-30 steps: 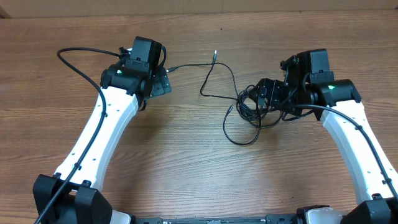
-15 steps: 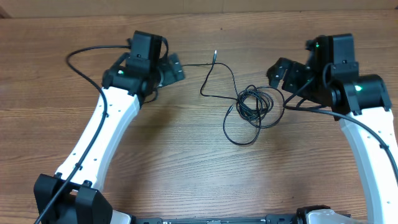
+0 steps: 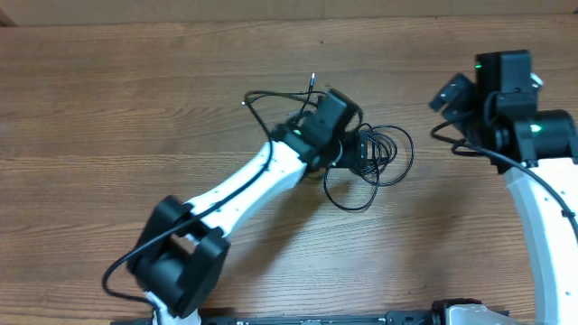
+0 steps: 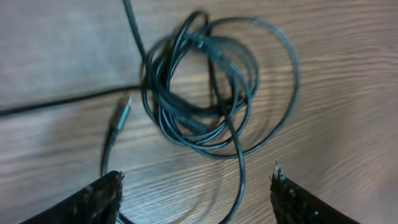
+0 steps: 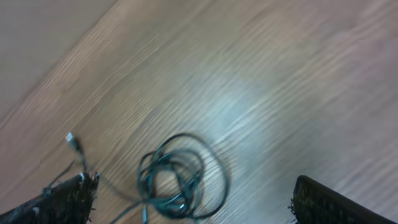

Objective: Untangle cables

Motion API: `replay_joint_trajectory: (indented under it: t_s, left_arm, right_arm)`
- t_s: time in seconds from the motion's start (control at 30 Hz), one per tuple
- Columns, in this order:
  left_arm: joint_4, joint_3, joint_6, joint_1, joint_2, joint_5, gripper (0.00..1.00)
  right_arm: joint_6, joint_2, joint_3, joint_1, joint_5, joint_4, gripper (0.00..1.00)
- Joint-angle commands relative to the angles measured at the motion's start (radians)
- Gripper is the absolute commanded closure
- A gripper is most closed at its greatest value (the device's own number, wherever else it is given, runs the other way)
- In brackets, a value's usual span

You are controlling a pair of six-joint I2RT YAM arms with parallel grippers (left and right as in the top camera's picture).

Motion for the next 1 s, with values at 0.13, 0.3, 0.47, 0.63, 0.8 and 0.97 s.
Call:
replay_joint_trajectory:
  t_s: [0.13,0.3,0.47,0.63,0.8,0.97]
  left_arm:
    - [0.210,0.003,-0.119,-0.003,0.148,0.007,0.43]
    - [0.290,0.003,-0.116,-0.004,0.207,0.001,0.46]
    - [0.271,0.003,-0.116,-0.005,0.238,-0.051,0.43]
    - [0.264,0.003,-0.116,-0.006,0.240,-0.082,0.43]
    - [0.291,0.003,-0.114,-0.008,0.247,-0.173,0.46]
    - [0.404,0.003,-0.081,-0.016,0.294,-0.161,0.60]
  right_arm:
    - [0.011,-0.001,0.016,-0.128,-0.048,-0.039,0.00]
    - [0.010,-0.001,0.016,-0.129,-0.048,-0.053,0.00]
    - [-0.023,-0.001,0.014,-0.129,-0.048,-0.059,0.00]
    - [-0.023,-0.001,0.014,-0.129,-0.048,-0.064,0.00]
    - [-0.023,-0.001,0.014,-0.129,-0.069,-0.076,0.00]
    - [-0.023,-0.001,0.014,-0.129,-0.082,-0.111,0.00]
